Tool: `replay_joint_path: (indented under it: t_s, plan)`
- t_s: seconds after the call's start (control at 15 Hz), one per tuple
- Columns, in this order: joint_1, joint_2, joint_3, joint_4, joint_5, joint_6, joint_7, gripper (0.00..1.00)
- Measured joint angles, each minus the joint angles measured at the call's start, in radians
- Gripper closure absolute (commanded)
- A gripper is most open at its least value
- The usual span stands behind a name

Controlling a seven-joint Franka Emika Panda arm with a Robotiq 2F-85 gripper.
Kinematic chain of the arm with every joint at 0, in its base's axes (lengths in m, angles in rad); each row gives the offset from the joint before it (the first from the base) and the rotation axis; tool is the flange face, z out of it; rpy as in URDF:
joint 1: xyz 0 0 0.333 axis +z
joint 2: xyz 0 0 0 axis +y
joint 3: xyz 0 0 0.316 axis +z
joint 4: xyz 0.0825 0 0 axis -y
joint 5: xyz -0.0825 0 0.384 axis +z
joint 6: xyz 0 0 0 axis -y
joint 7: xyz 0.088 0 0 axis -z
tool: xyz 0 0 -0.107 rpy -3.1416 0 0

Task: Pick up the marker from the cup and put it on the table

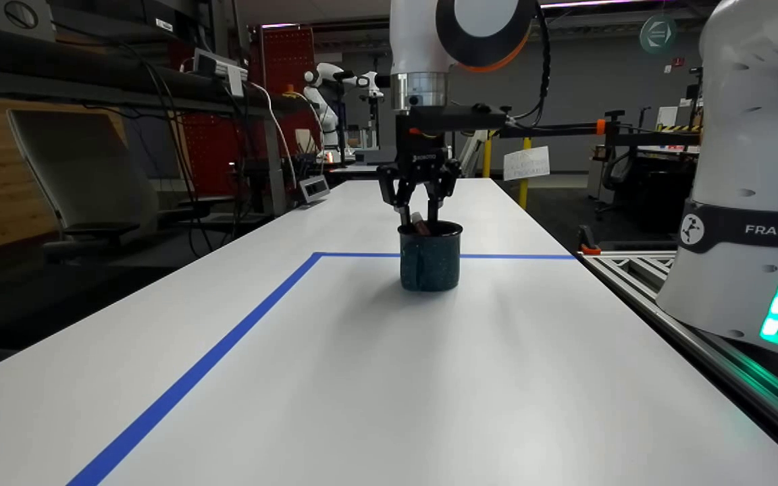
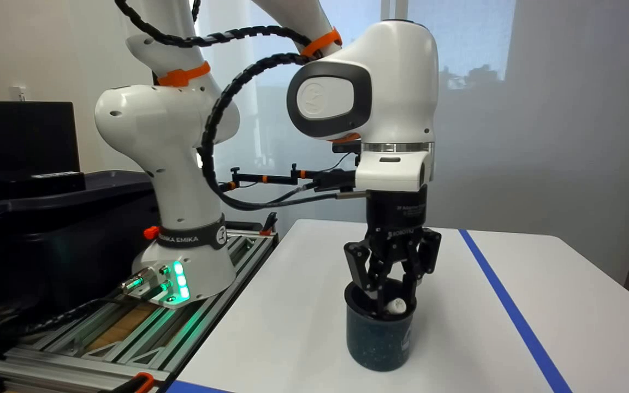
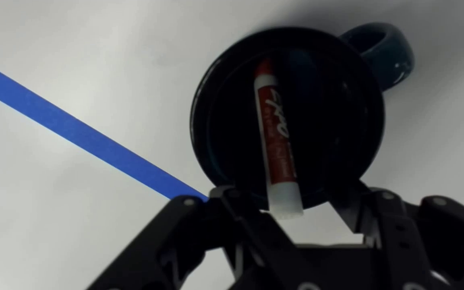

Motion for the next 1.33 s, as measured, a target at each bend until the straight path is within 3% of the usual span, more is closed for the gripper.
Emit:
replay_joint_path:
  t_s: [0.13,0.2,0.27,0.4,0.53,1.0,1.33]
  plan:
    - [0.005,0.001,-0.002,0.001,0.000,0.002,0.000,0.64]
    - [0.007,0.002,-0.002,0.002,0.000,0.005,0.000,0.77]
    - [0.009,0.003,-0.002,0.002,0.000,0.010,0.000,0.78]
    - [0.011,0.006,-0.003,0.003,0.000,0.016,0.000,0.99]
    - [0.012,0.008,-0.003,0.004,0.000,0.020,0.000,0.94]
    - [0.018,0.008,-0.008,0.005,0.005,0.020,-0.006,0.94]
    - [0.057,-0.028,-0.028,0.010,0.124,-0.058,-0.117,0.94]
